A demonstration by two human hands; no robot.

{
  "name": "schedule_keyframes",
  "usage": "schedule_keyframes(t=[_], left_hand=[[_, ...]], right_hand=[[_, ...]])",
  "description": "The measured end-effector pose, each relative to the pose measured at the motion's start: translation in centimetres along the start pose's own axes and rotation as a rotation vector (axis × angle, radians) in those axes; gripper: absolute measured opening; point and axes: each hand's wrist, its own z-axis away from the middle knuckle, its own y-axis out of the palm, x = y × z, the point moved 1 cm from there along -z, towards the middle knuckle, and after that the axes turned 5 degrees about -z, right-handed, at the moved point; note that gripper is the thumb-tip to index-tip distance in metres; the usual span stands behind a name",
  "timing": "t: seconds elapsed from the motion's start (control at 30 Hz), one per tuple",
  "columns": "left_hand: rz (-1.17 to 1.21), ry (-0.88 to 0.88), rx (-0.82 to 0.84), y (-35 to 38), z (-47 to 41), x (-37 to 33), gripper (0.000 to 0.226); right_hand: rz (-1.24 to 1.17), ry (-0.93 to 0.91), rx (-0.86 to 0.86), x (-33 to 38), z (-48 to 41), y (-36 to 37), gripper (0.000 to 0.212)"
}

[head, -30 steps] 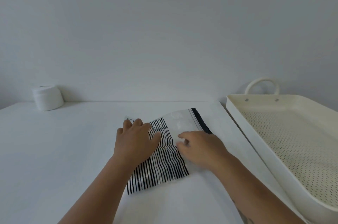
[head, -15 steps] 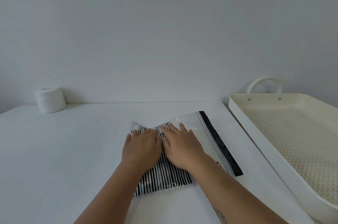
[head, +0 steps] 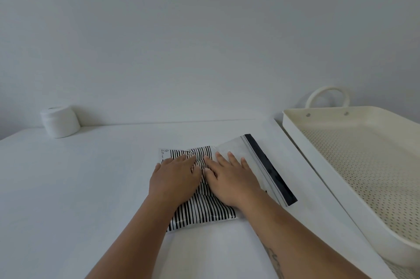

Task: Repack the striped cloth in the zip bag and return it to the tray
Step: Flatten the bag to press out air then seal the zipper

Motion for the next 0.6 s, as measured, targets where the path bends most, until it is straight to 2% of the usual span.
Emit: schedule_keyframes(t=[0.23,0.4,0.53,0.6], left_hand=[[-0.06,0.002,-0.001,-0.4,0.4,-0.8,0.042],[-0.104,-0.035,0.025,-0.7,0.4,-1.1,0.043],[-0.099,-0.063,0.04,-0.9,0.6,-1.2,0.03],[-0.11,-0.044,0.062,-1.2,0.9,-1.4,0.034]], right_hand=[[0.031,0.047,0.024,-0.5,-0.2,-0.1,0.056],[0.057,0.091,0.032,-1.8,0.3,-0.9,0.058],[0.103,0.153,0.034,-3.5,1.3,-2.0,0.06],[0.12,0.183,0.06,-4.3,2.2,-2.8,0.061]])
